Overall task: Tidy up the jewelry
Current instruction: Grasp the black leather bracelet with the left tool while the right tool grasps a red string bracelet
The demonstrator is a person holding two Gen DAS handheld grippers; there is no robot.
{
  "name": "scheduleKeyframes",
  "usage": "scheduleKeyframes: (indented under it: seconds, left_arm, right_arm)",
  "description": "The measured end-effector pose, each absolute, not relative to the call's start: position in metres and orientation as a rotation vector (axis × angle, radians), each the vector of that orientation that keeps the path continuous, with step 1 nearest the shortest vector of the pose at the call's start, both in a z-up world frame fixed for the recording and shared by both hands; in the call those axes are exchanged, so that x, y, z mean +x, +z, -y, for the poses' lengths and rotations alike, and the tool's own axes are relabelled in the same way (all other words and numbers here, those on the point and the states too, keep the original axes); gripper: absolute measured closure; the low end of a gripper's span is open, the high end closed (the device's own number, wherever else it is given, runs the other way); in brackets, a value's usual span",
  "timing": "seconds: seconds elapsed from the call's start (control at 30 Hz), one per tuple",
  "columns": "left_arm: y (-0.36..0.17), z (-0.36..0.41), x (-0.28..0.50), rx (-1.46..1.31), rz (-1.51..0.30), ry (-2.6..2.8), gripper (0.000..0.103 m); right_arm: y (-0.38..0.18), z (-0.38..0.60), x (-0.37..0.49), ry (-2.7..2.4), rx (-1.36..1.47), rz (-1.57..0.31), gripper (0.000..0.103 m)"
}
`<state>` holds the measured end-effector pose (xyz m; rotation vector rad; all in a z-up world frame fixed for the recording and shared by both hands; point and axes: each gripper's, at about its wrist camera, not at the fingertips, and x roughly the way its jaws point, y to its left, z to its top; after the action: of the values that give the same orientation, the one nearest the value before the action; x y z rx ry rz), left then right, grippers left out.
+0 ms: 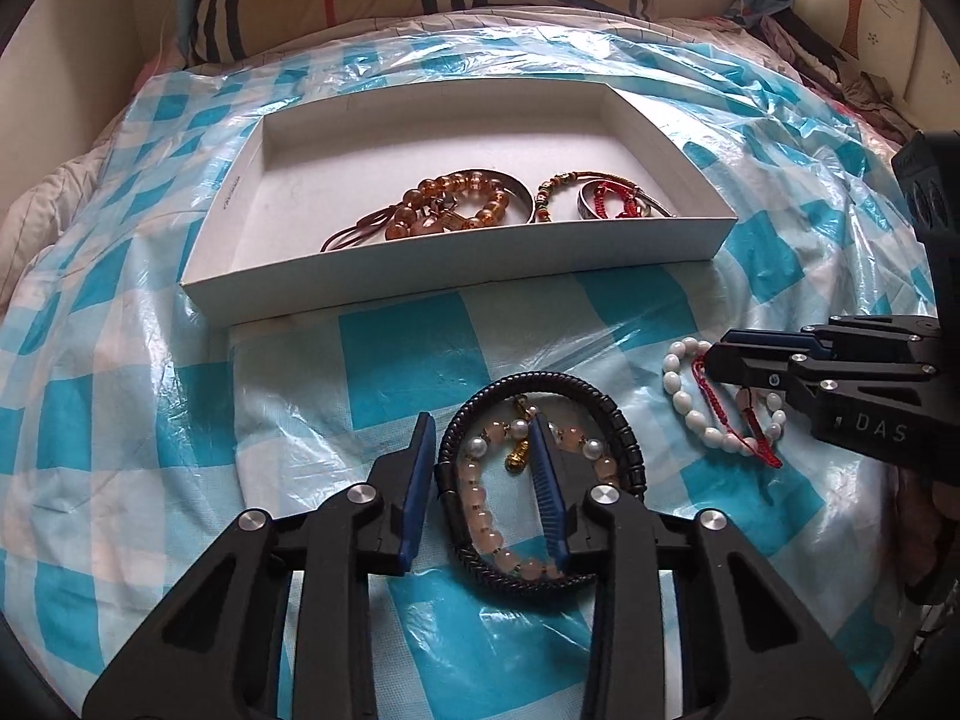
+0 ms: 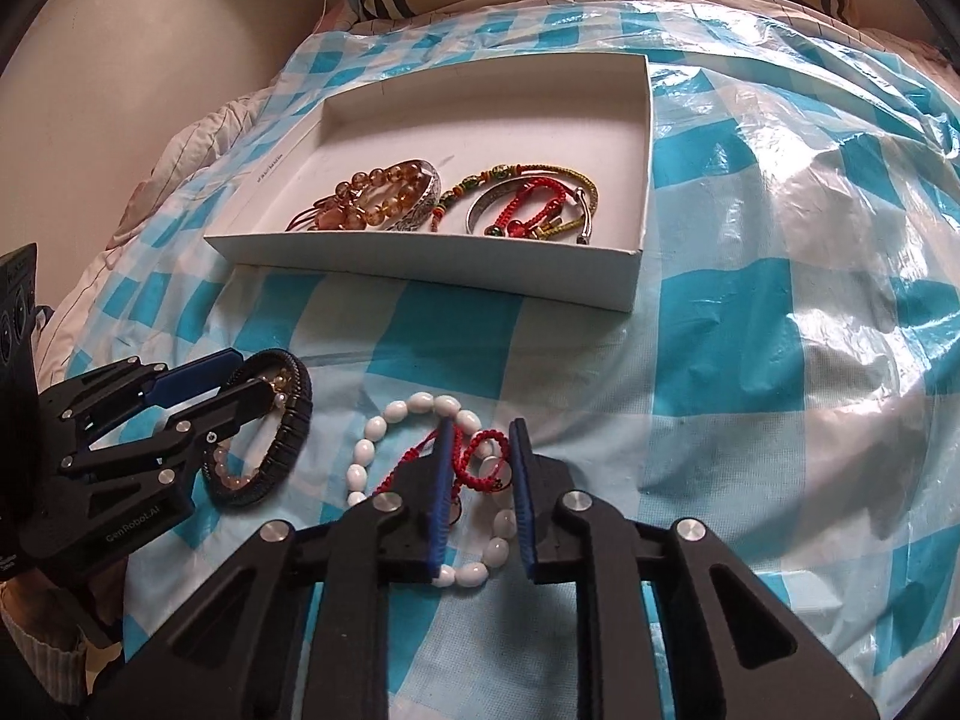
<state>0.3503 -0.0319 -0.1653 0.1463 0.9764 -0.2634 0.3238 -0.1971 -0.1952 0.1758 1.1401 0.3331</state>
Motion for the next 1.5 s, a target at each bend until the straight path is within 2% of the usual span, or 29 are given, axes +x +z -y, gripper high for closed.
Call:
scheduleKeyframes:
  seconds: [0.53,0.67,1.13,1.27,1.37,1.43,1.5]
  left_arm:
    - [-0.148,0.042,0.336,0.188,-0.931,-0.284,0.098]
    - [-0.143,0.042,0.333,0.189,-0.922,-0.288,0.101]
    - [-0.145,-0.006,0.340,0.041,-0.964,-0.300,0.101]
    - [-0.150,0.011,0.349,0.070,-0.968,-0.340,0.094]
    - [-0.159,0.027,0.357,0.111,-0.978,-0.353,0.083]
    - [-0.167,0.034,0.361,0.138,-0.986,-0.344,0.082]
    - [-0.169,0.035,0.361,0.134,-0.988,-0.345,0.088]
  right_arm:
    - [-0.178,0.200,0.312,0.354,0.218,-1.091,0.090]
    - [-0.174,0.204,0.308,0.353,0.228,-1.079,0.090]
    - [-0.166,0.218,0.299,0.362,0.291,-1.066,0.090]
    - [-0.168,0.216,0.299,0.366,0.298,-1.069,0.090]
    - [-0.168,0.215,0.299,0.368,0.298,-1.069,0.090]
    - [-0.167,0.216,0.298,0.368,0.299,-1.066,0.090]
    - [-0.166,0.217,0.298,0.368,0.301,-1.061,0.090]
